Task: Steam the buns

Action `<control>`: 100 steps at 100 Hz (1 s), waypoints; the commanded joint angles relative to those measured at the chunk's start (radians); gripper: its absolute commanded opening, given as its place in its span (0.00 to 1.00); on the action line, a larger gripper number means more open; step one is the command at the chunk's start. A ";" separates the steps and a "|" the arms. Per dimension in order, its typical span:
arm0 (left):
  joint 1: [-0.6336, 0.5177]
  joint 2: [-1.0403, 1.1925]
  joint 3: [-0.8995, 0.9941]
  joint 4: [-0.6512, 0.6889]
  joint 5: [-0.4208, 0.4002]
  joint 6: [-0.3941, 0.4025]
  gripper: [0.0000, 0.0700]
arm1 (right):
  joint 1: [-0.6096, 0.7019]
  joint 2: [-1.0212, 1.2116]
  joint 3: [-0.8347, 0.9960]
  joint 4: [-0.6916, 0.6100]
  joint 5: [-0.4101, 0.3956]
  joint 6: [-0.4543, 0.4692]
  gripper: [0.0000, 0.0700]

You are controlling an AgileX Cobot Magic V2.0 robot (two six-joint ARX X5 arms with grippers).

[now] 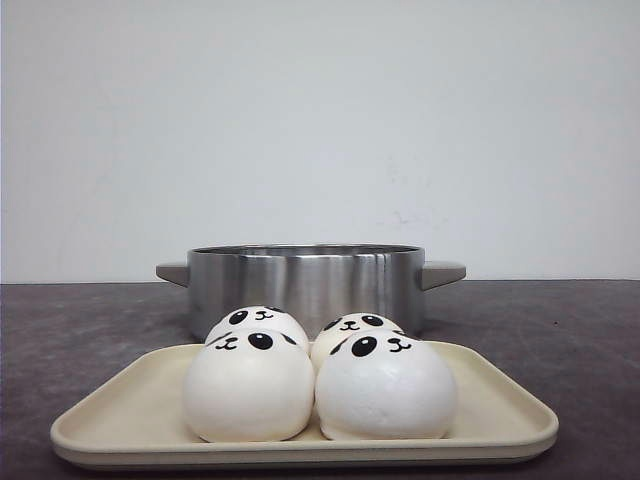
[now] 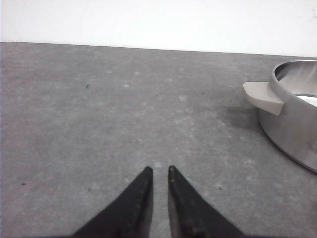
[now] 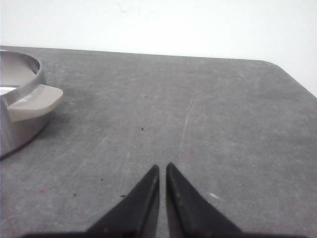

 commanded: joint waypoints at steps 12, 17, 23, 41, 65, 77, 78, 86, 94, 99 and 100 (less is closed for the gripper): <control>0.003 -0.002 -0.018 -0.004 0.000 -0.005 0.02 | 0.003 0.001 -0.002 -0.002 0.003 -0.007 0.02; 0.003 -0.002 -0.018 -0.005 0.000 -0.004 0.02 | 0.003 0.001 -0.002 -0.002 0.003 -0.007 0.02; 0.003 -0.002 -0.018 -0.004 0.000 -0.005 0.02 | 0.003 0.001 -0.002 -0.002 0.003 -0.007 0.02; 0.003 -0.002 -0.018 -0.004 0.000 -0.005 0.02 | 0.003 0.001 -0.002 -0.002 0.003 -0.007 0.02; 0.003 -0.002 -0.018 -0.004 0.000 -0.004 0.02 | 0.003 0.001 -0.002 -0.002 0.003 -0.006 0.02; 0.003 -0.002 -0.018 -0.005 0.000 -0.005 0.02 | 0.003 0.001 -0.002 -0.002 0.003 -0.007 0.02; 0.003 -0.002 -0.018 -0.005 0.000 -0.005 0.02 | 0.003 0.001 -0.002 -0.002 0.003 -0.007 0.02; 0.003 -0.002 -0.018 -0.005 0.000 -0.005 0.02 | 0.003 0.001 -0.002 -0.002 0.003 -0.006 0.02; 0.003 -0.002 -0.018 -0.004 0.000 -0.004 0.02 | 0.003 0.001 -0.002 -0.001 0.003 -0.005 0.02; 0.003 -0.002 -0.018 -0.004 0.000 -0.004 0.02 | 0.003 0.001 -0.002 0.001 0.003 0.002 0.02; 0.003 -0.002 -0.018 -0.004 0.000 -0.004 0.02 | 0.003 0.001 -0.002 0.001 0.002 0.004 0.02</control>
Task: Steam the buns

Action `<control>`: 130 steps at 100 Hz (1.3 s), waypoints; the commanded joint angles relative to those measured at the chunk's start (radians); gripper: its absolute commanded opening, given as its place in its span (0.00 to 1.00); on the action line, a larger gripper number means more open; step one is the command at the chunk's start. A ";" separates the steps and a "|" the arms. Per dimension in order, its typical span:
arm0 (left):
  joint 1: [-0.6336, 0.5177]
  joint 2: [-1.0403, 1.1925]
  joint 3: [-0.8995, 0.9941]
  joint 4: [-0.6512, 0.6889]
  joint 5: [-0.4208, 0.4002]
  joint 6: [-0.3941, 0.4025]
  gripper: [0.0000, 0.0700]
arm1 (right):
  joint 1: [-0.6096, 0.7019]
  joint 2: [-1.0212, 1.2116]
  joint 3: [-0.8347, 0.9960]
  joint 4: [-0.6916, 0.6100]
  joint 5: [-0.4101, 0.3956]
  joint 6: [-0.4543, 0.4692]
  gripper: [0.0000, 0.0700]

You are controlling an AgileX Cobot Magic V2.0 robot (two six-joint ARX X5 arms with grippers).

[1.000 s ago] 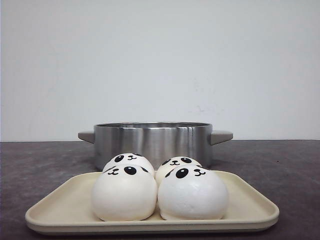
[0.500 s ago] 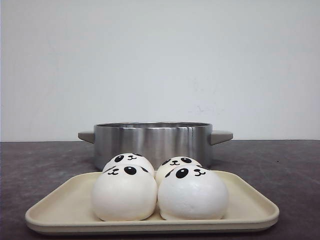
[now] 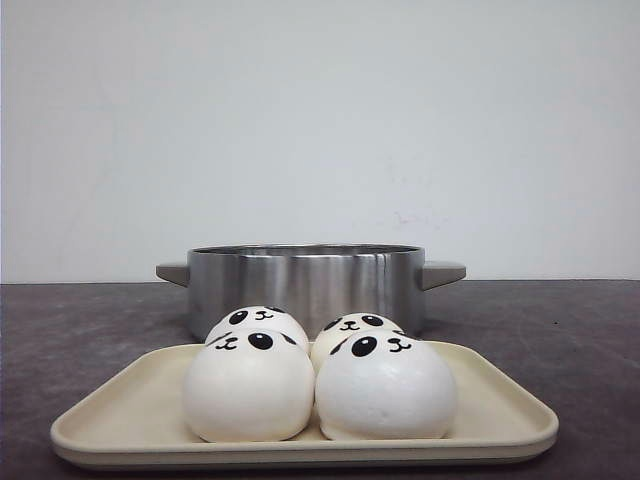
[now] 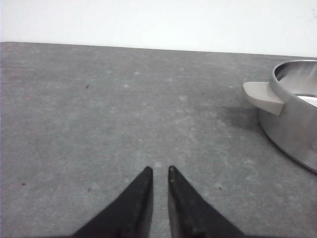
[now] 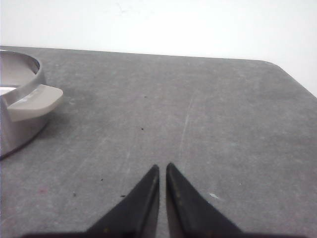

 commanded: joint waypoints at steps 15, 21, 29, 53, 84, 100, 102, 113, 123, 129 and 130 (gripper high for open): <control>0.004 -0.002 -0.018 -0.004 -0.021 0.072 0.02 | 0.003 0.001 -0.002 0.028 0.002 0.021 0.02; 0.009 -0.002 -0.018 0.018 -0.050 0.078 0.02 | 0.003 0.001 -0.002 0.062 -0.010 0.065 0.02; 0.008 -0.002 -0.018 0.042 -0.036 0.019 0.02 | 0.003 0.001 -0.002 0.117 -0.058 0.131 0.02; 0.008 -0.002 -0.018 0.049 -0.006 -0.068 0.02 | 0.003 0.001 -0.001 0.303 -0.217 0.260 0.02; 0.008 0.001 0.075 0.047 0.187 -0.494 0.02 | 0.003 0.002 0.134 0.117 -0.242 0.352 0.01; 0.007 0.052 0.241 -0.030 0.334 -0.364 0.02 | 0.003 0.085 0.340 -0.131 -0.231 0.261 0.01; 0.007 0.064 0.271 -0.052 0.340 -0.345 0.02 | 0.003 0.103 0.368 -0.150 -0.231 0.238 0.01; 0.007 0.161 0.442 -0.162 0.346 -0.280 0.02 | 0.003 0.221 0.530 -0.241 -0.231 0.137 0.01; 0.007 0.279 0.592 -0.197 0.377 -0.232 0.02 | 0.003 0.342 0.681 -0.299 -0.232 0.073 0.01; 0.007 0.349 0.674 -0.200 0.406 -0.209 0.02 | 0.003 0.410 0.772 -0.339 -0.231 0.050 0.01; 0.007 0.360 0.687 -0.201 0.411 -0.208 0.02 | 0.003 0.422 0.787 -0.346 -0.232 0.047 0.01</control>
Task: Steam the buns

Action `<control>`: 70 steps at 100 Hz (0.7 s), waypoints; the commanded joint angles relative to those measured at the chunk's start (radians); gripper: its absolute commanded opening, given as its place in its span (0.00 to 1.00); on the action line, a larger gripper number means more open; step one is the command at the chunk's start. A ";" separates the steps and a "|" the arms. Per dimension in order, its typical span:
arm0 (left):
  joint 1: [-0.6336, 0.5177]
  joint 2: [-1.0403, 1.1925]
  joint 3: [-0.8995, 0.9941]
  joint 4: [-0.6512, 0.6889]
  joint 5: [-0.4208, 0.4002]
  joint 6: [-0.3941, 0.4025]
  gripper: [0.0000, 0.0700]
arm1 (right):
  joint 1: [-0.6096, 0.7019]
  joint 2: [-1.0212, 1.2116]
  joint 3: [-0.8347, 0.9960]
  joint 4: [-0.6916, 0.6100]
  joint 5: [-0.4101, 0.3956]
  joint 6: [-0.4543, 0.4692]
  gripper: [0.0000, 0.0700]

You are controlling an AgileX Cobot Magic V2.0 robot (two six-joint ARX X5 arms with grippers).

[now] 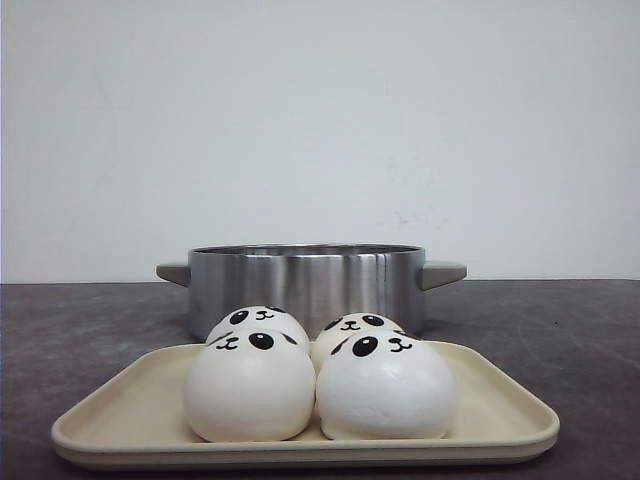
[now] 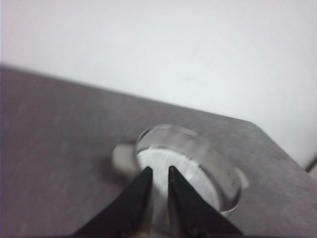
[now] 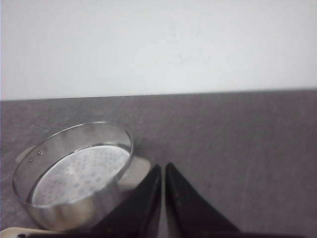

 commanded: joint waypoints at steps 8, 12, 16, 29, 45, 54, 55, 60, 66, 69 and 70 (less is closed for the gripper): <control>-0.004 0.137 0.177 -0.013 0.029 0.066 0.02 | 0.003 0.134 0.195 -0.073 -0.007 -0.072 0.01; -0.012 0.166 0.209 -0.015 0.026 0.075 0.02 | 0.003 0.167 0.238 -0.090 -0.027 -0.071 0.02; -0.014 0.188 0.234 -0.013 0.027 0.076 0.05 | 0.003 0.195 0.272 -0.100 -0.061 -0.069 0.12; -0.016 0.221 0.259 -0.005 0.029 0.076 0.56 | 0.003 0.249 0.331 -0.097 -0.189 -0.013 0.95; -0.041 0.221 0.258 -0.062 0.029 0.077 0.80 | 0.015 0.301 0.336 -0.090 -0.294 0.052 1.00; -0.064 0.222 0.258 -0.092 0.028 0.100 0.80 | 0.058 0.354 0.336 -0.098 -0.295 0.061 1.00; -0.067 0.222 0.258 -0.096 0.029 0.102 0.80 | 0.066 0.361 0.336 -0.098 -0.295 0.065 1.00; -0.081 0.227 0.258 -0.111 0.029 0.119 0.80 | 0.110 0.399 0.337 -0.099 -0.290 0.084 1.00; -0.099 0.232 0.258 -0.130 0.029 0.133 0.80 | 0.178 0.449 0.344 -0.109 -0.265 0.105 1.00; -0.108 0.235 0.258 -0.137 0.028 0.138 0.80 | 0.218 0.476 0.351 -0.120 -0.240 0.111 1.00; -0.110 0.236 0.258 -0.140 0.028 0.139 0.80 | 0.232 0.486 0.353 -0.124 -0.227 0.113 1.00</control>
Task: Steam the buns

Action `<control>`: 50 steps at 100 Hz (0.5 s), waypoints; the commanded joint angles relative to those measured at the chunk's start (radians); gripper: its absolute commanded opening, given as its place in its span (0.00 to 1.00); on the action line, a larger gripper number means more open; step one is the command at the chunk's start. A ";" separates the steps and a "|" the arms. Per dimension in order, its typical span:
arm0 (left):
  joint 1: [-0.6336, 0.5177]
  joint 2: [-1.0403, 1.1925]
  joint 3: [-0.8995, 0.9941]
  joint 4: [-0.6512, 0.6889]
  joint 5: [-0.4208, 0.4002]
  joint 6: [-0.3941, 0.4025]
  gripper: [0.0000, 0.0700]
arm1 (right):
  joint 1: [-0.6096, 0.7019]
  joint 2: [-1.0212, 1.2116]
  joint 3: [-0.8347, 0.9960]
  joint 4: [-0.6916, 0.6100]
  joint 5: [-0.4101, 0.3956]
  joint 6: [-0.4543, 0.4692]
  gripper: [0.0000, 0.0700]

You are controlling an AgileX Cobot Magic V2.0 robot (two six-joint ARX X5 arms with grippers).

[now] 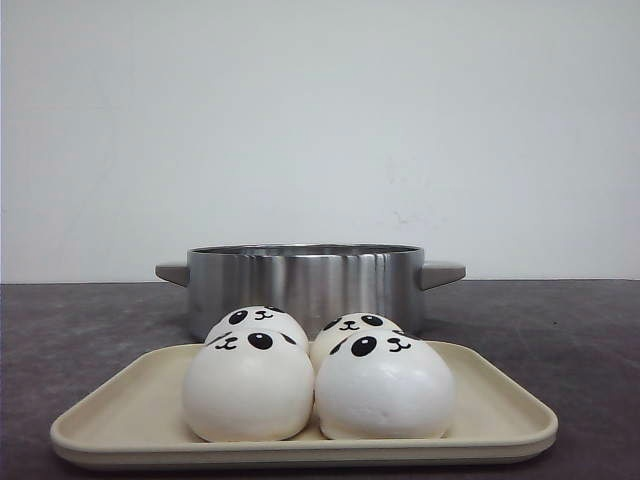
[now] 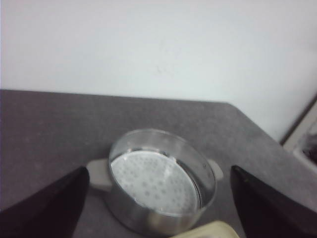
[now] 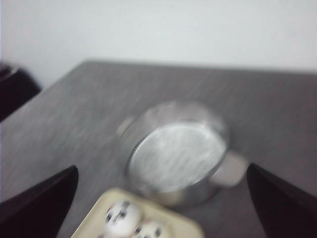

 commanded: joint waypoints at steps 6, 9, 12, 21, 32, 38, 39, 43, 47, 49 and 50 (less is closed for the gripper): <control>-0.029 0.016 0.012 -0.018 0.001 0.035 0.80 | 0.158 0.112 0.044 -0.041 0.114 0.044 1.00; -0.036 0.017 0.012 -0.027 0.001 0.036 0.80 | 0.202 0.145 0.052 -0.059 0.144 0.050 0.98; -0.043 0.017 0.012 -0.033 0.001 0.036 0.80 | 0.243 0.180 0.060 -0.075 0.168 0.061 0.97; -0.063 0.018 0.012 -0.043 0.001 0.035 0.80 | 0.323 0.286 0.074 -0.122 0.192 0.110 0.96; -0.090 0.016 0.012 -0.051 0.003 0.034 0.80 | 0.341 0.413 0.074 -0.178 0.169 0.179 0.96; -0.108 0.016 0.012 -0.058 0.003 0.032 0.80 | 0.346 0.487 0.074 -0.207 0.142 0.198 0.96; -0.111 0.015 0.012 -0.060 0.003 0.032 0.80 | 0.348 0.499 0.074 -0.210 0.139 0.201 0.96; -0.122 0.014 0.012 -0.064 0.003 0.032 0.80 | 0.348 0.547 0.074 -0.219 0.138 0.208 0.96; -0.133 0.013 0.012 -0.068 0.003 0.032 0.80 | 0.348 0.591 0.074 -0.219 0.140 0.208 0.96; -0.138 0.013 0.012 -0.069 0.003 0.032 0.80 | 0.347 0.612 0.074 -0.215 0.142 0.208 0.95; -0.141 0.013 0.012 -0.070 0.003 0.032 0.80 | 0.346 0.623 0.074 -0.212 0.144 0.207 0.95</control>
